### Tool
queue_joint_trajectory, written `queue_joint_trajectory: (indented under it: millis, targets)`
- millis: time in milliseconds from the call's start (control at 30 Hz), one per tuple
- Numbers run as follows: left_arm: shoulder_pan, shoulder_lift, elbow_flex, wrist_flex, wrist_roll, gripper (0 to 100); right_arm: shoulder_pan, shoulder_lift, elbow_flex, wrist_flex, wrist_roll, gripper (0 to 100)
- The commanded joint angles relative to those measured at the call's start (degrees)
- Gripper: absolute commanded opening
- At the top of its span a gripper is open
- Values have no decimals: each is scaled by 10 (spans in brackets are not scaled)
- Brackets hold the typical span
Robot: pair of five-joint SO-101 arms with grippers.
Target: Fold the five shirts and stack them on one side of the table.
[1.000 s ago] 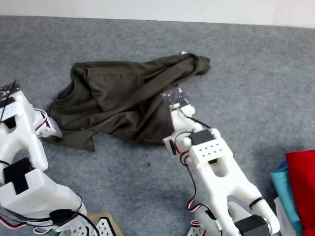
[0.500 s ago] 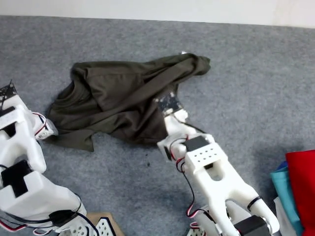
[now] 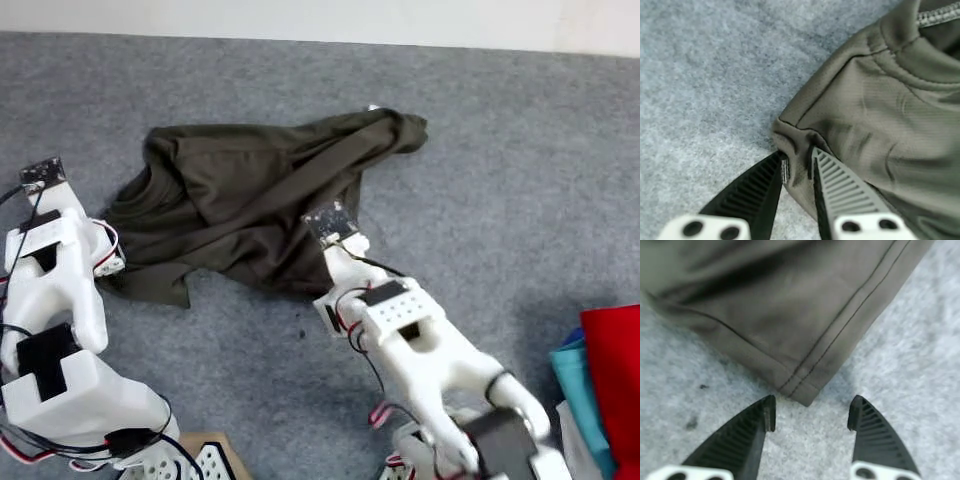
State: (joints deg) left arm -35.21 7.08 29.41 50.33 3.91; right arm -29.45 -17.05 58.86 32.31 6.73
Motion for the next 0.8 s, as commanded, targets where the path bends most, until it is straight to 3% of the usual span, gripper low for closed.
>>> queue_joint_trajectory:
  millis: [0,133,300,367,633,767]
  targets:
    - [9,-13,-10,-7,-3,77,-6,34,-51,-7,2,238]
    - [9,-14,-10,-8,-3,77,-6,40,-59,-8,2,212]
    - [15,-18,-11,-5,-3,77,-5,40,-60,-10,4,12]
    - [29,-19,-16,-1,-3,77,-4,39,-58,-10,5,16]
    - [56,-19,-121,175,-3,76,19,31,-59,17,5,5]
    - [56,-19,-184,262,-4,18,38,-42,-55,71,5,5]
